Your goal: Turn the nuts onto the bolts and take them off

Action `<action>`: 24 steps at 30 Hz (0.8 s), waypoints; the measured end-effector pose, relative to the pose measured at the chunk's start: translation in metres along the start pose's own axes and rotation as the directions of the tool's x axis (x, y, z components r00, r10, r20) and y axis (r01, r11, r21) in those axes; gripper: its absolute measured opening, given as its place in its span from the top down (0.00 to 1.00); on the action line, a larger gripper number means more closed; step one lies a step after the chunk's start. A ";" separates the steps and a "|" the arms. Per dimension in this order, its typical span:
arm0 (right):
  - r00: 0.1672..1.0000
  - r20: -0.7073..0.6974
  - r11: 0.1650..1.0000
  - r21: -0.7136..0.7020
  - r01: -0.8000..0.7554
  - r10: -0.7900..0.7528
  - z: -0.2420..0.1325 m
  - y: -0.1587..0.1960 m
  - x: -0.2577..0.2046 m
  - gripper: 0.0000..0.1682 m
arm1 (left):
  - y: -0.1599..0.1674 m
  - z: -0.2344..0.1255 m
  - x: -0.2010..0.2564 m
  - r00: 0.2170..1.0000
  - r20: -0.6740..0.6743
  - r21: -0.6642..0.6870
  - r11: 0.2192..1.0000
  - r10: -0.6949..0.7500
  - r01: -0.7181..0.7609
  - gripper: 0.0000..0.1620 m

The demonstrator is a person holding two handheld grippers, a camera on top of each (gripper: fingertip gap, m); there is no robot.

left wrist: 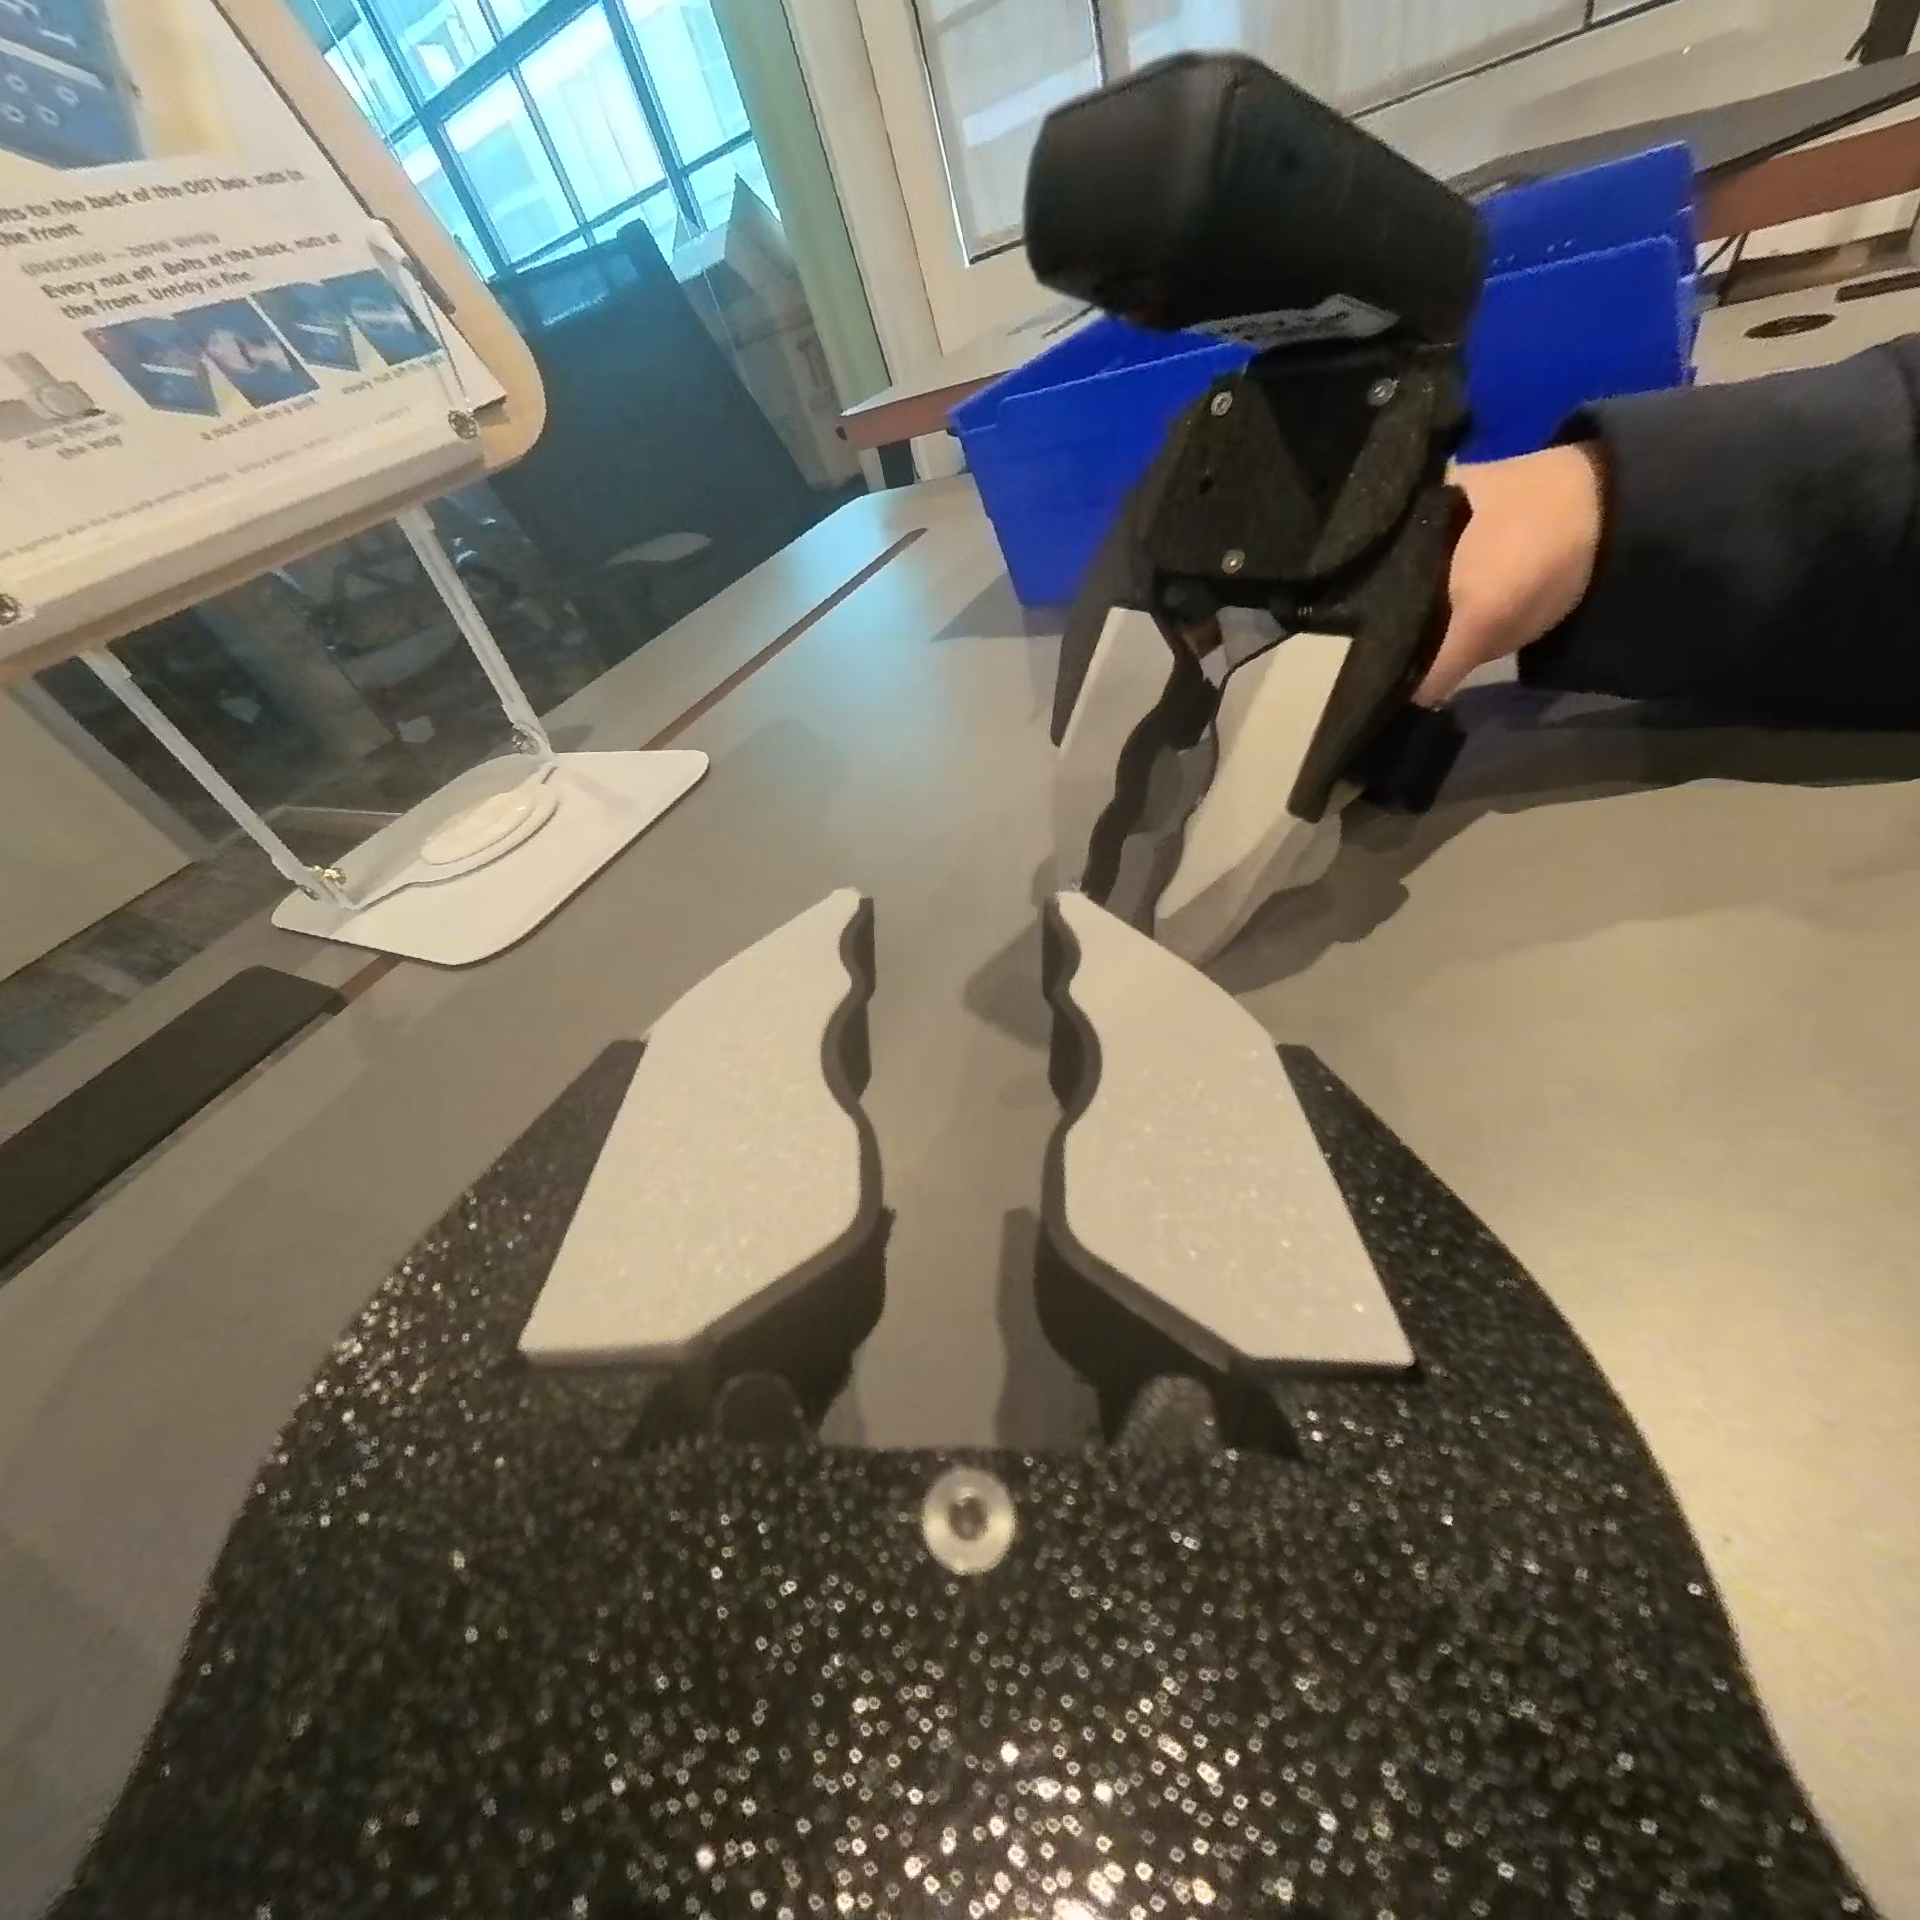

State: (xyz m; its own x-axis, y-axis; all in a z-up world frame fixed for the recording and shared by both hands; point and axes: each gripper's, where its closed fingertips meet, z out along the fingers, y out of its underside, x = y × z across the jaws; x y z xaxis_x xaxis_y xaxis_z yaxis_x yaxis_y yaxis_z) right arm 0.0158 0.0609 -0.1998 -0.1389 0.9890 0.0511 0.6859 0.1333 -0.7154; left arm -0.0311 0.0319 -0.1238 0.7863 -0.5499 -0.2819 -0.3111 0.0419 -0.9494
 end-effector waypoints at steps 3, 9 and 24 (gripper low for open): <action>1.000 0.001 1.000 -0.005 -0.002 0.002 0.000 0.000 0.000 0.88 | 0.001 0.001 0.001 1.000 0.000 -0.006 1.000 0.009 -0.009 0.81; 0.998 -0.045 0.995 0.079 0.057 -0.053 -0.011 -0.020 -0.001 0.89 | 0.001 0.001 0.000 1.000 0.012 -0.008 1.000 0.013 -0.013 0.82; 0.990 -0.061 0.984 0.119 0.133 -0.127 -0.008 -0.048 -0.023 0.89 | 0.002 0.001 -0.005 0.999 0.034 -0.012 1.000 -0.002 0.003 0.83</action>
State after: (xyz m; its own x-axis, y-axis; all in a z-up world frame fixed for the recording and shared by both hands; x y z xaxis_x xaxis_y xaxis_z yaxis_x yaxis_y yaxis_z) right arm -0.0080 0.0319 -0.1609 -0.1807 0.9662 0.1841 0.5711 0.2555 -0.7801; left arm -0.0346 0.0355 -0.1245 0.8046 -0.5214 -0.2841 -0.3154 0.0301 -0.9485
